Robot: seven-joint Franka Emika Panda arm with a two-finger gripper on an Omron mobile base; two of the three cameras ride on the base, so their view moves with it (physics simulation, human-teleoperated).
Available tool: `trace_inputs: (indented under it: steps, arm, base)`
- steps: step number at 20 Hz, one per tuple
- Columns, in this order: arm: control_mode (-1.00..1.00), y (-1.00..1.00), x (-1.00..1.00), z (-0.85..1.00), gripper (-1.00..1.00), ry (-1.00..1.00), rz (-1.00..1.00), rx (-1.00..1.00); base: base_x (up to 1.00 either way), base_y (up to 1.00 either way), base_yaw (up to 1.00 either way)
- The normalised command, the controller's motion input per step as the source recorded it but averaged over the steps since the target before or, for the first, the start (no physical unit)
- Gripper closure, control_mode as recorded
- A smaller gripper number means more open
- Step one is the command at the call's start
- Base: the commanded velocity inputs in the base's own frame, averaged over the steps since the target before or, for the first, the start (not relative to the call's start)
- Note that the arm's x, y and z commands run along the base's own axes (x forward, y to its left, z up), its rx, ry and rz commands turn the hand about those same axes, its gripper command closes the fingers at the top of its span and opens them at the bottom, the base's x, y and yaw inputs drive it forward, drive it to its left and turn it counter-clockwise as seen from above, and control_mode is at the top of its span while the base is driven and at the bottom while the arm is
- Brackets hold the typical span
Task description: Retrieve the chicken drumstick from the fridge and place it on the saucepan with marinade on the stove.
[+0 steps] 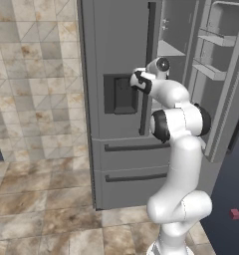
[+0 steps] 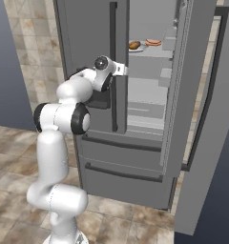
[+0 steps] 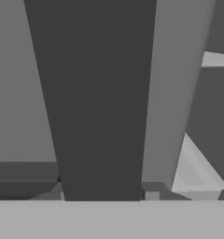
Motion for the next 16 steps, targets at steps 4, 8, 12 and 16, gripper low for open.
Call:
trace_inputs:
  steps: [4,8,12,16]
  arm:
    - [-1.0,0.0,0.06,0.0,1.0,0.05,0.0,0.0]
    - [-1.0,0.14,0.0,0.0,1.0,0.25,0.0,0.0]
    - [-1.0,0.2,-0.13,0.0,1.0,0.27,0.0,0.0]
    - [-1.0,0.3,-0.32,0.0,1.0,0.12,0.0,0.0]
  base:
    - [0.0,0.0,0.0]
    - [0.0,0.0,0.0]
    - [0.0,0.0,0.0]
    - [0.0,0.0,0.0]
